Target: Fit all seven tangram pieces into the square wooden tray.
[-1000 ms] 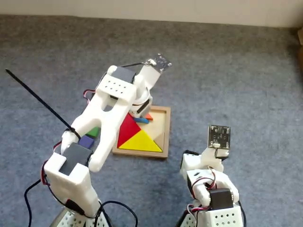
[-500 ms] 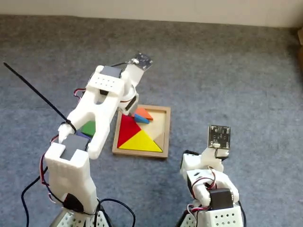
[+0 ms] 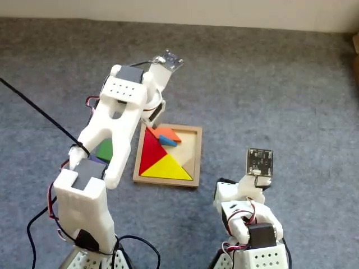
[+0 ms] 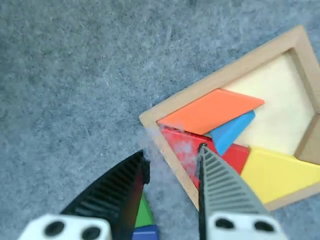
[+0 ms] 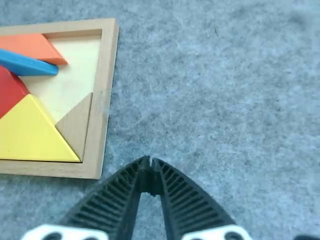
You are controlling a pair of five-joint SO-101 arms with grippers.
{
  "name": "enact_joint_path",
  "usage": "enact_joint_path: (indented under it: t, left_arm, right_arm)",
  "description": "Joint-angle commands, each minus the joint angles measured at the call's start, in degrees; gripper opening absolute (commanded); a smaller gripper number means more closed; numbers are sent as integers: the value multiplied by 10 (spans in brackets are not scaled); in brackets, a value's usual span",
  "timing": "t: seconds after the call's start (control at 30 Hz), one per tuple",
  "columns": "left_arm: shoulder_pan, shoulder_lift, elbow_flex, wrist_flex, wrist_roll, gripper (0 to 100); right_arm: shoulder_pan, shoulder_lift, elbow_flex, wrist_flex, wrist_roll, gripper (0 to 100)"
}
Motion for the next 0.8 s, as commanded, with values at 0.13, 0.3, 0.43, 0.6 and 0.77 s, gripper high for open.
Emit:
enact_joint_path:
  t: [0.13,0.3,0.43,0.6,0.77]
  left_arm:
    - [64,-9,-50,85,4,164]
    - [73,-7,-48,88,4,164]
    - [66,-2,-46,88,4,164]
    - [48,-3,-12,37,2,165]
    - [22,-2,32,-30,0,168]
  right_arm:
    - [7,-7,66,-18,8,5]
    - [7,-7,66,-18,8,5]
    - [7,-7,66,-18,8,5]
    - [7,-7,66,-18,8,5]
    - [7,-7,66,-18,8,5]
